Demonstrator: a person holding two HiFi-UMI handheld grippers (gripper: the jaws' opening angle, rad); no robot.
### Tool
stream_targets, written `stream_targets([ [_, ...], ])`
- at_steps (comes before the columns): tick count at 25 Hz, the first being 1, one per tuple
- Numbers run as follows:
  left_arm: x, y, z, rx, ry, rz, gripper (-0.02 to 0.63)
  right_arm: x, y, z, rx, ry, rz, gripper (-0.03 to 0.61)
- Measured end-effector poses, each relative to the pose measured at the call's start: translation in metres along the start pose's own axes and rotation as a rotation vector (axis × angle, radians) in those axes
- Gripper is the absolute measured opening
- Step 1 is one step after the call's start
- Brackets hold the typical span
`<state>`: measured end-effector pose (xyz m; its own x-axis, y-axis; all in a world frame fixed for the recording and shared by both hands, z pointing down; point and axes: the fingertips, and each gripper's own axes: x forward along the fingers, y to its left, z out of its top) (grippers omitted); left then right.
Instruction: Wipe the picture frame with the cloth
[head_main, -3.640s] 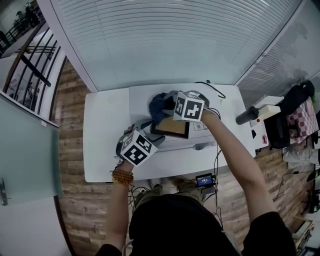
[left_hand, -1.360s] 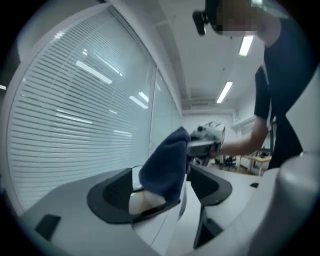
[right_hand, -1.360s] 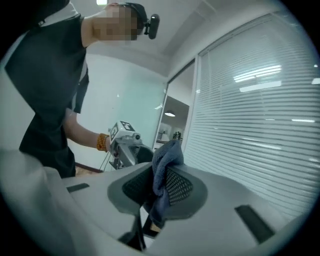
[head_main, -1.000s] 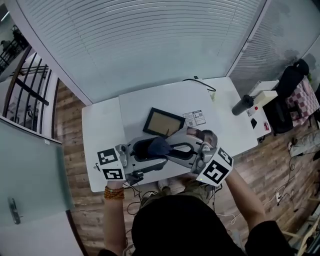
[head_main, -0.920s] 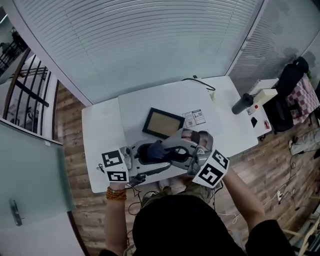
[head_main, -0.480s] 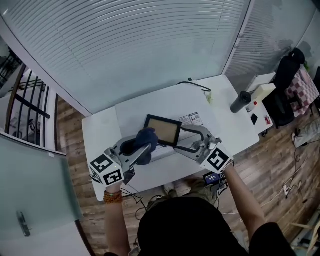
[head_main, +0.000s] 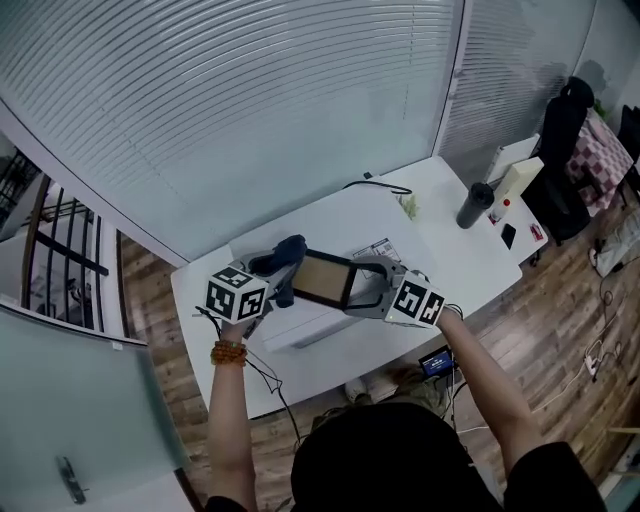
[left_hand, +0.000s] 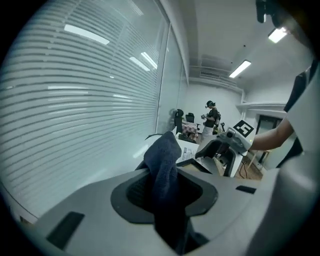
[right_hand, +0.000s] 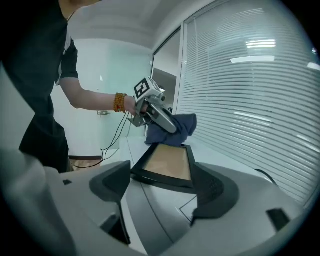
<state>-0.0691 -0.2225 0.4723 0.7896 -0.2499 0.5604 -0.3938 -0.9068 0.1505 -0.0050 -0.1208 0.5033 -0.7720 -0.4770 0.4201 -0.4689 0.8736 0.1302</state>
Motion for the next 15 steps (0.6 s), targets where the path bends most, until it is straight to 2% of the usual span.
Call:
stream_targets([
  [3, 0.021, 0.008, -0.013, -0.096, 0.015, -0.033, 0.094, 0.001, 0.002, -0.002, -0.019, 0.006, 0.014, 0.342],
  [6, 0.024, 0.012, -0.011, -0.156, 0.019, -0.045, 0.089, 0.005, 0.002, -0.008, -0.062, 0.094, 0.007, 0.348],
  [10, 0.024, 0.01, -0.011, -0.17, 0.037, -0.06, 0.086, 0.008, 0.002, -0.011, -0.055, 0.165, 0.016, 0.348],
  [15, 0.022, 0.005, -0.013, -0.111, 0.089, -0.036, 0.086, 0.015, 0.003, -0.012, -0.024, 0.179, 0.062, 0.348],
])
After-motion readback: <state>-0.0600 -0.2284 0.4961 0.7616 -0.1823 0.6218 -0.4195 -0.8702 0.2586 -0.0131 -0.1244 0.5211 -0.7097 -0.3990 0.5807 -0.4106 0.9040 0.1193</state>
